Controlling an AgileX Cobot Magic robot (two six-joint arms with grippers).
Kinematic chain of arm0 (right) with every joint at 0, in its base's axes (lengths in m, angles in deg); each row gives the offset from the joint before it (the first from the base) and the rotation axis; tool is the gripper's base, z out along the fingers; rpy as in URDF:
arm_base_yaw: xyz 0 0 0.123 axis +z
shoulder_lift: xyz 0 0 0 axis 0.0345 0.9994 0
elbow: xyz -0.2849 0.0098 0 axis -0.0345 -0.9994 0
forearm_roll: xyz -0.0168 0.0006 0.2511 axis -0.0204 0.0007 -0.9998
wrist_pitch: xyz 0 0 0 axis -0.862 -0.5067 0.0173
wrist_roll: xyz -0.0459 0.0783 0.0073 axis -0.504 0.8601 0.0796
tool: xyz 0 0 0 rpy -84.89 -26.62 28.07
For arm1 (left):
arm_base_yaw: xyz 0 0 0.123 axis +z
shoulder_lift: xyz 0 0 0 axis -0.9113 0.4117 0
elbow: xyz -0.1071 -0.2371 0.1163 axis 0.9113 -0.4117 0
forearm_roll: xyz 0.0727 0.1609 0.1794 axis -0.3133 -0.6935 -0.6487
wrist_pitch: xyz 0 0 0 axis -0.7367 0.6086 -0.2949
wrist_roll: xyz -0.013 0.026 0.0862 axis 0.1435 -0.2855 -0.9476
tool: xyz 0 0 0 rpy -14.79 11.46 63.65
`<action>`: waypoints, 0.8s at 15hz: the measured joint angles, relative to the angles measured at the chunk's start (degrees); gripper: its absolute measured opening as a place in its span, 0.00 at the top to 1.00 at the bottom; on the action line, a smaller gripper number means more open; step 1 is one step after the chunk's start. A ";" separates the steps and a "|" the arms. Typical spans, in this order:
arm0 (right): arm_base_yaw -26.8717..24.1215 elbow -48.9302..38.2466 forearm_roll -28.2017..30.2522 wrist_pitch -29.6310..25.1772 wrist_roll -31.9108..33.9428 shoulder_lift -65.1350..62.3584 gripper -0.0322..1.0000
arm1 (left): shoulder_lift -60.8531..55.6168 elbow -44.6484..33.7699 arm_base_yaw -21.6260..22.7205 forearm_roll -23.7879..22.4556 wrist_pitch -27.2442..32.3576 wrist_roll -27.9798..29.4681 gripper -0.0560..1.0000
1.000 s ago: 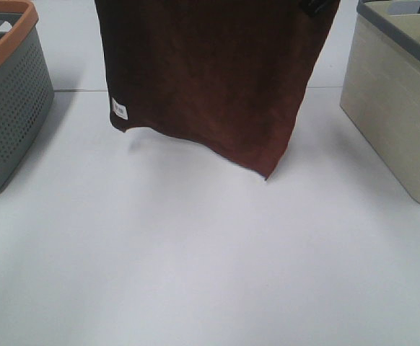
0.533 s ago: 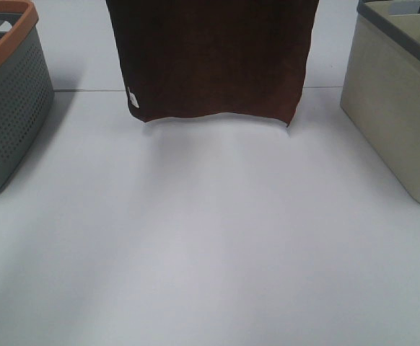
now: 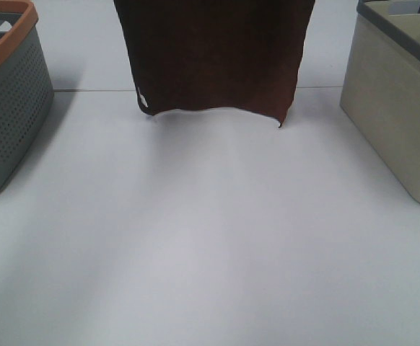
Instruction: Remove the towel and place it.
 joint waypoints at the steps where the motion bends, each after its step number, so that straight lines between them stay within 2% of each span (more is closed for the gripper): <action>1: 0.00 0.00 0.00 0.69 -0.23 0.00 0.97 | 0.00 0.00 0.23 -1.03 -1.09 0.06 0.95; 4: -0.06 1.15 0.00 4.24 -2.01 1.03 0.97 | 0.34 0.00 1.95 -2.06 -4.76 1.78 0.95; 6: -0.06 3.61 -0.57 4.58 -2.41 3.38 0.97 | 0.92 0.00 2.98 -2.18 -6.02 2.01 0.95; 7: -0.06 5.79 -0.97 4.58 -2.52 5.10 0.97 | 1.38 0.00 3.44 -2.46 -7.10 2.18 0.95; 9: -0.52 15.58 -2.81 4.81 -2.52 10.20 0.97 | 1.95 0.00 4.81 -4.41 -11.92 2.18 0.95; 12: -1.38 19.37 -6.02 5.90 -2.52 11.63 0.97 | 1.95 0.00 5.73 -4.70 -14.44 2.18 0.95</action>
